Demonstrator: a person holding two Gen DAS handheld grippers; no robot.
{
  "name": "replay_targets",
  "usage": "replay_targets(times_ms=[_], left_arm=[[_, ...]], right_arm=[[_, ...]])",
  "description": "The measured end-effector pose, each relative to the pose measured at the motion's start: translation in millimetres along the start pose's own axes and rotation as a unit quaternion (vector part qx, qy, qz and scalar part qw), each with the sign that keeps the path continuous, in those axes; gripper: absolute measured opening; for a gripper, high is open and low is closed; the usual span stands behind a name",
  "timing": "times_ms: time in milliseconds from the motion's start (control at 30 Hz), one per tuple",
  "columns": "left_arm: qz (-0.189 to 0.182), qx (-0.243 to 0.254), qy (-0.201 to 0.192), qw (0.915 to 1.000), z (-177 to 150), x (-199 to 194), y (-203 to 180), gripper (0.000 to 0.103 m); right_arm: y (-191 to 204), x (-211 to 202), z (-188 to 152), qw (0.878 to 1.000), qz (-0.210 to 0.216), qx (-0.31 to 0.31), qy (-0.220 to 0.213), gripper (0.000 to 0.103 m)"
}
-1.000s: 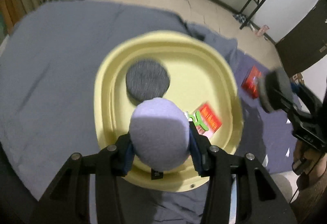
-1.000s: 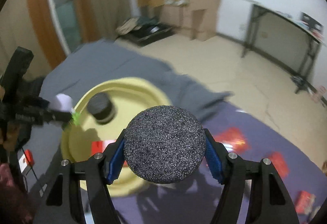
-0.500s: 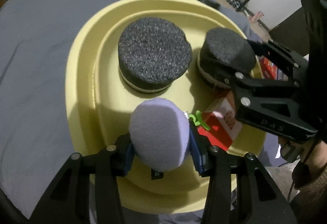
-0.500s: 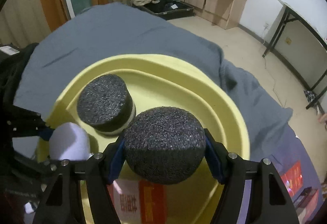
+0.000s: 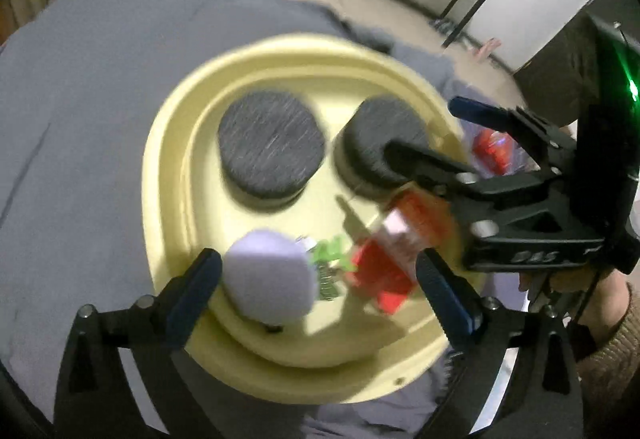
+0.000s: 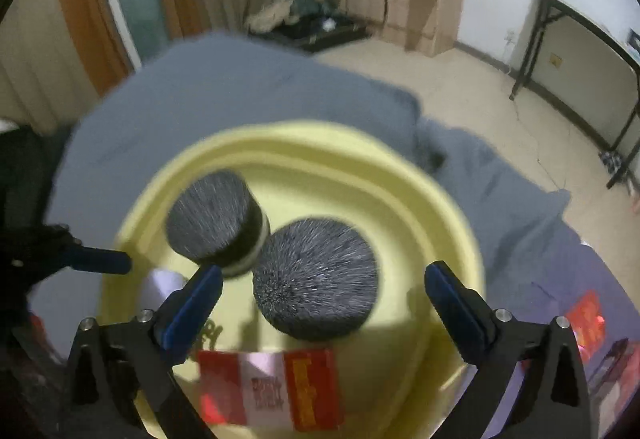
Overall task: Organize rigid objects
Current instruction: 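Lower the pom-pom toy and foam cylinder into the yellow tray with both grippers, release, then grasp a red box with the left gripper while the right gripper grasps the red-silver box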
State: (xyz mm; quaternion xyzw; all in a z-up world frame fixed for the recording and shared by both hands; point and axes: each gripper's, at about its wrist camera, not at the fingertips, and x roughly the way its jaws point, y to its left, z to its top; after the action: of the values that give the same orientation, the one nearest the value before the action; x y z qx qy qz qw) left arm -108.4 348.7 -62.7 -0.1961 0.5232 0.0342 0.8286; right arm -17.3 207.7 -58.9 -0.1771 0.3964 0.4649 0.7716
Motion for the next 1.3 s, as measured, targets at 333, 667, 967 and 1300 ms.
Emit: replay_targets(times_ms=[333,667,967,1300], left_arm=[[-0.024,0.093,-0.043,0.9945,66.2,-20.0,-133.2,0.103],[0.002,0.158,0.023,0.9871,90.6,60.2,-217.3,0.103],[0.042,0.204,0.072,0.9755,94.3,138.6,-234.4,0.103],[0.041,0.224,0.079,0.9706,99.6,166.2,-247.5,0.059]], right_arm=[[-139.4,-136.3,-24.1,0.991,-0.112,0.036,-0.070,0.103],[-239.2,-140.4,-113.2,0.995,-0.089,0.035,0.006,0.103],[-266.4,-136.1,-131.2,1.000,-0.027,-0.002,0.007,0.103],[-269.5,-125.7,-136.5,0.997,-0.051,-0.051,0.003,0.094]])
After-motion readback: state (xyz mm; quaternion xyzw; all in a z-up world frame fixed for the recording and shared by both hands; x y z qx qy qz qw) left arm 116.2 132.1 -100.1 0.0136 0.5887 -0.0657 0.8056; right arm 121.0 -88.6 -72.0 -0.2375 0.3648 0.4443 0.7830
